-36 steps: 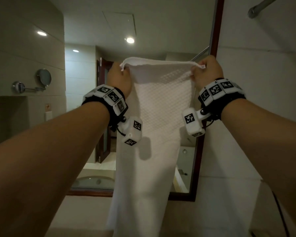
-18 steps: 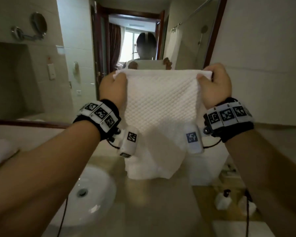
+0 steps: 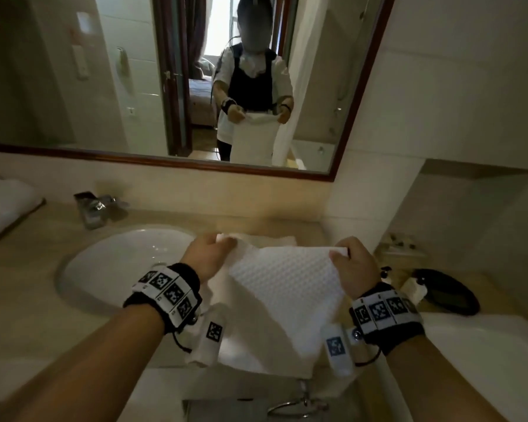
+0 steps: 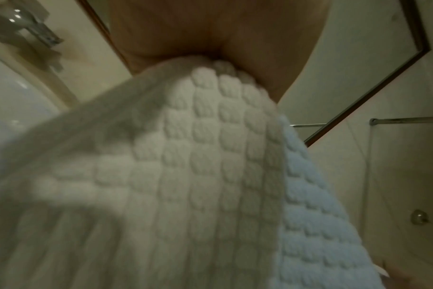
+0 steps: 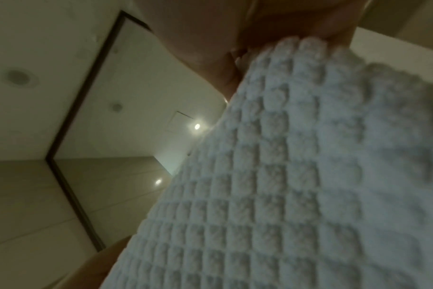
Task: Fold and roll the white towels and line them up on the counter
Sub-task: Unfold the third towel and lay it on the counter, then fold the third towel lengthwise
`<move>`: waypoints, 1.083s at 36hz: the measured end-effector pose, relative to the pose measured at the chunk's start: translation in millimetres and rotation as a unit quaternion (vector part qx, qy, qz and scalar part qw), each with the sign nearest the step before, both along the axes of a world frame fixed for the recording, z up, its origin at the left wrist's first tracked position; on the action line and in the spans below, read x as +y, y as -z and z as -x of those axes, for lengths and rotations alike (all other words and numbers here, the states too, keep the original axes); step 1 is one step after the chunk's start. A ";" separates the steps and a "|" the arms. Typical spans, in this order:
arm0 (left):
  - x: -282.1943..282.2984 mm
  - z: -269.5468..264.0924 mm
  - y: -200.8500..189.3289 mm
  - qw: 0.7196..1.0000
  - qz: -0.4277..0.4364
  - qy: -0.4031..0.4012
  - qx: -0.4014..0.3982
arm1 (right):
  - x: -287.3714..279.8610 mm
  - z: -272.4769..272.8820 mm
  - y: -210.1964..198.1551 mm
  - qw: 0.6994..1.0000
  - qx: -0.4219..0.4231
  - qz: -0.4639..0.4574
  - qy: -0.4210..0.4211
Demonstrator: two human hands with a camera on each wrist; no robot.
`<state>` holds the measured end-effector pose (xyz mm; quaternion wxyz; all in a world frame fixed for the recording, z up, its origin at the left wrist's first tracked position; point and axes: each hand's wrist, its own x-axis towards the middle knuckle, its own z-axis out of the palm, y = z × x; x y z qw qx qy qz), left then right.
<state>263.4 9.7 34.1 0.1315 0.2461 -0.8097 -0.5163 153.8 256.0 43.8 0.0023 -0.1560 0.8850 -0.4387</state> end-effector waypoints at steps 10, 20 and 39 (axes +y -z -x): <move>-0.9 -10.7 67.8 0.989 -0.004 0.058 -0.139 | 4.4 -10.6 78.7 0.978 -0.160 -0.114 -0.065; -18.2 40.6 86.3 0.986 0.067 0.019 -0.150 | -24.2 47.6 88.3 0.986 -0.131 -0.102 -0.025; -64.2 186.6 162.9 0.938 0.066 0.035 -0.339 | -85.0 192.3 174.5 0.926 -0.297 -0.223 -0.069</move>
